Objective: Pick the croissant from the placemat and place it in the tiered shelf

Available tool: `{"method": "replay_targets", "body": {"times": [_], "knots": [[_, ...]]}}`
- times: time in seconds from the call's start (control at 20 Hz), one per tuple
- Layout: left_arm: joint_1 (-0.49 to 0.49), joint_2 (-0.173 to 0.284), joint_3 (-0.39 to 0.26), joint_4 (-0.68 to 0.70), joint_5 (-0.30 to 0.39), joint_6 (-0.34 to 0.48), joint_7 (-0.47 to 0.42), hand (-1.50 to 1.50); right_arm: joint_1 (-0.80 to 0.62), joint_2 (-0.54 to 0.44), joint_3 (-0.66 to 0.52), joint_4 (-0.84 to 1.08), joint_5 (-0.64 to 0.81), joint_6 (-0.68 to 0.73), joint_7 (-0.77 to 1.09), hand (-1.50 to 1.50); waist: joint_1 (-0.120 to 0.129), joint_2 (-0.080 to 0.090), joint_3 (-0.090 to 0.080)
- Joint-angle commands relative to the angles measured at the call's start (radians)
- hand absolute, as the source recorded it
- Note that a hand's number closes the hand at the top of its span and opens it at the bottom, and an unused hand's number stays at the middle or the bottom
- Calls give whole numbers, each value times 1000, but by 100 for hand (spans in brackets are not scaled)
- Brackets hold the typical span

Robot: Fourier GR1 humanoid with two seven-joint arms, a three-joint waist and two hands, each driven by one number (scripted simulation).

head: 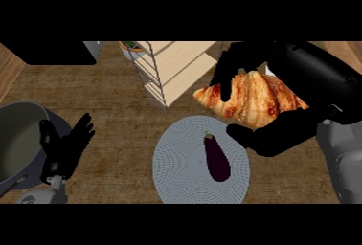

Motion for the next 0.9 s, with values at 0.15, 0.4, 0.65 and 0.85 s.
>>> {"method": "replay_targets", "body": {"times": [0.15, 0.4, 0.65, 0.85], "knots": [[1, -5, 9, -11, 10, -26, -1, 0, -311, -5, -146, 297, -38, -1, 66, 150, 19, 5, 0], [-47, -11, 18, 40, -8, -19, 8, 0, -433, 7, -174, 469, -2, -41, 31, 150, 15, 6, 0], [-4, -1, 24, 20, -9, -46, -19, 0, -561, -12, -172, 682, 74, -65, -82, 150, 23, 8, 0], [-23, -46, -15, 16, -47, -7, -17, 0, -646, -64, -202, 880, 85, -25, -206, 150, 27, 12, 0]]}}
